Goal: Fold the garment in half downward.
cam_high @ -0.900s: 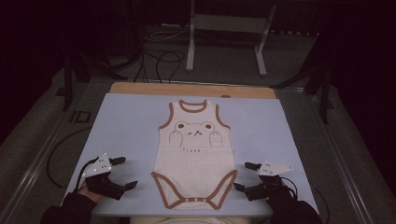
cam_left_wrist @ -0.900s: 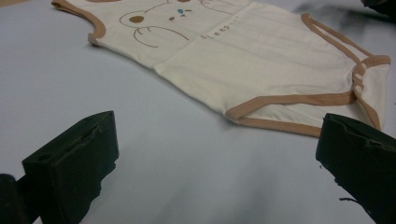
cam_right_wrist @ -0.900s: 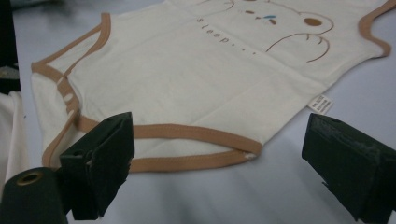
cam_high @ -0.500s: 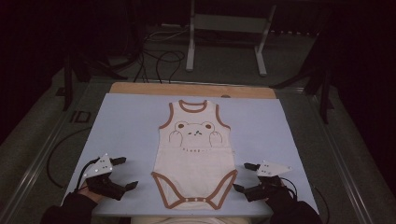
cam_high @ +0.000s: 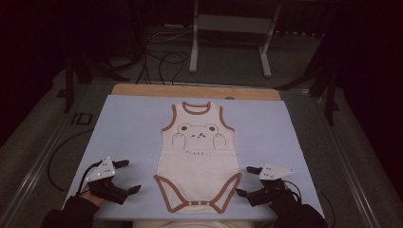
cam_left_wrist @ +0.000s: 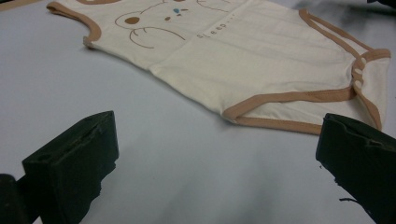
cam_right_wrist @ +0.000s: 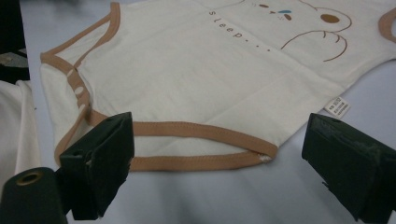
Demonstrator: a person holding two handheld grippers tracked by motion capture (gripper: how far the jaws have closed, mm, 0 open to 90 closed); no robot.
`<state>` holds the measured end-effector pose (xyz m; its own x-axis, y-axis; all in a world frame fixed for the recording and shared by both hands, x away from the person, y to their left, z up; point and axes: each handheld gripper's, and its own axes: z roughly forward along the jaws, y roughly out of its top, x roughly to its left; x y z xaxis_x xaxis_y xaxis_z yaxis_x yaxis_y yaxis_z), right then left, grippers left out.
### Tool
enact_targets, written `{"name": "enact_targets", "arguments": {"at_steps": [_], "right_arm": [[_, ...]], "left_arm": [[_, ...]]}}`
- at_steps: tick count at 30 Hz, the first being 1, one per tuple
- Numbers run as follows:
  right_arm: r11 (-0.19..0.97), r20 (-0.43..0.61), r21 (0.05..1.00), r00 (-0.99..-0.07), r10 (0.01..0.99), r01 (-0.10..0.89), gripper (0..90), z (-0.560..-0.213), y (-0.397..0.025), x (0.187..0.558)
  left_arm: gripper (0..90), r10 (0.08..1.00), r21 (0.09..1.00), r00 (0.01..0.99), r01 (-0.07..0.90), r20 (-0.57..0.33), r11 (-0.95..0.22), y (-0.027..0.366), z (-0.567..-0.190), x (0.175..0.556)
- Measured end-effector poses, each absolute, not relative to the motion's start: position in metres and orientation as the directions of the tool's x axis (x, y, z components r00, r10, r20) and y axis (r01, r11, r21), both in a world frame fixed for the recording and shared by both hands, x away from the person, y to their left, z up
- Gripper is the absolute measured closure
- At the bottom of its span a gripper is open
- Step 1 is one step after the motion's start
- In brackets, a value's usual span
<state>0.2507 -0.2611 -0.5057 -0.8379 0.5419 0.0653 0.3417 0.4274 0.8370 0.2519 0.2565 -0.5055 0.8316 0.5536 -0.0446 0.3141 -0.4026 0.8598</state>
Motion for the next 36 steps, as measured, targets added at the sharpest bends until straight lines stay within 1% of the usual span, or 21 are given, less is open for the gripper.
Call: {"name": "enact_targets", "arguments": {"at_steps": [6, 7, 10, 11, 18, 24, 29, 36], "right_arm": [[0.432, 0.056, 0.839, -0.843, 0.535, 0.330, 9.3, -0.499, -0.259, 0.248], [0.437, 0.041, 0.843, -0.847, 0.530, 0.314, 9.3, -0.496, -0.259, 0.247], [0.428, 0.049, 0.845, -0.843, 0.536, 0.321, 9.3, -0.492, -0.260, 0.247], [0.420, 0.058, 0.847, -0.842, 0.537, 0.326, 9.3, -0.489, -0.260, 0.246], [0.391, 0.056, 0.870, -0.850, 0.524, 0.299, 9.3, -0.468, -0.262, 0.249], [0.373, 0.045, 0.878, -0.829, 0.558, 0.299, 9.3, -0.449, -0.262, 0.258], [0.393, 0.002, 0.874, -0.810, 0.586, 0.286, 9.4, -0.434, -0.260, 0.268], [0.408, -0.035, 0.872, -0.796, 0.604, 0.271, 9.4, -0.424, -0.256, 0.280]], "left_arm": [[0.0, 0.525, 0.869, 0.849, 0.306, -0.064, -0.388, 0.253, -0.502, 0.251], [0.0, 0.527, 0.866, 0.848, 0.302, -0.054, -0.398, 0.252, -0.500, 0.250], [0.0, 0.522, 0.864, 0.851, 0.306, -0.059, -0.400, 0.251, -0.499, 0.250], [0.0, 0.522, 0.860, 0.852, 0.301, -0.048, -0.412, 0.249, -0.496, 0.250], [0.0, 0.517, 0.869, 0.855, 0.282, -0.035, -0.407, 0.245, -0.479, 0.254], [0.0, 0.513, 0.877, 0.858, 0.266, -0.027, -0.400, 0.241, -0.461, 0.262], [0.0, 0.517, 0.874, 0.856, 0.270, -0.025, -0.405, 0.237, -0.451, 0.268], [0.0, 0.516, 0.870, 0.856, 0.266, -0.016, -0.415, 0.229, -0.442, 0.282]]}}
